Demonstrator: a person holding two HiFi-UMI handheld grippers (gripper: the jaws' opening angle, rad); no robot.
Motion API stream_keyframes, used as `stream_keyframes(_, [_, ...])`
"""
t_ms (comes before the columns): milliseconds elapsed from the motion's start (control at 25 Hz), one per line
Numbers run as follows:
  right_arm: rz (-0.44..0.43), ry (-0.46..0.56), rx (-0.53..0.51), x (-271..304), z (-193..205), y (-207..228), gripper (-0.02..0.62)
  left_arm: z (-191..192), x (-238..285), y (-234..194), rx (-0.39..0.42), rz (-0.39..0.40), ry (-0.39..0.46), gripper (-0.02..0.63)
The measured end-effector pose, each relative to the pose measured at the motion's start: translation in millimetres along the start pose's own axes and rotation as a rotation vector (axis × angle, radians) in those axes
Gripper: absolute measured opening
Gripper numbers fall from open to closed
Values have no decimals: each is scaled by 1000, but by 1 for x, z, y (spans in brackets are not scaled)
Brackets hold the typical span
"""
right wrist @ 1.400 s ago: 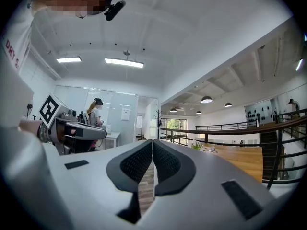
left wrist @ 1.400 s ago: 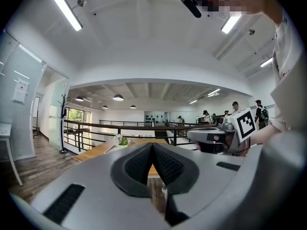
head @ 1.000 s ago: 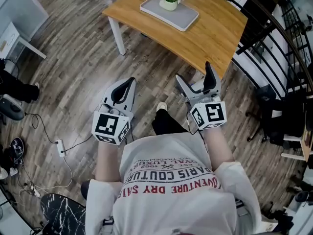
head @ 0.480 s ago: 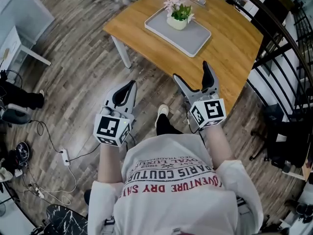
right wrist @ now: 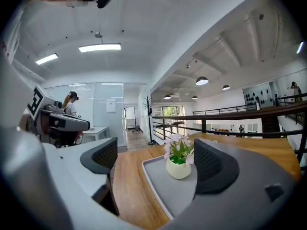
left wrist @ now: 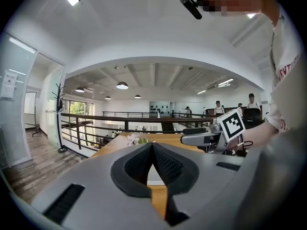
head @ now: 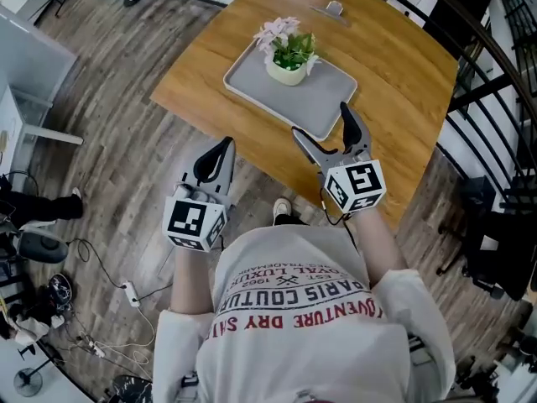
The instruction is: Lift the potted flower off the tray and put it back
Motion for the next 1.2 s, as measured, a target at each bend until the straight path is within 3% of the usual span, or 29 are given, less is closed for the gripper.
stream_keyframes(400, [15,-137,16,55,28,50,476,5,100,-33,6,151,-55,12])
stream_keyframes(560, [36,-209,13,80,39,60,476,1,148,-53,14,287,-57,12])
stream_keyframes(800, [119,-174,57,113,52,74,476,-1,215,-84,55,486,-46,12])
stream_keyframes(1200, [76,-350,23,169,108,106,477,30,281,-106,29,667,-20,12])
Point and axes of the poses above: the fingertips, and each gripper's own axes: x forward along the fingers, y to its right, z out of its underside, the point moved 7 cm from there along -x, backward along the fingers, and after that the axes turned 4 degrees about -z, right-handed, at the moved point
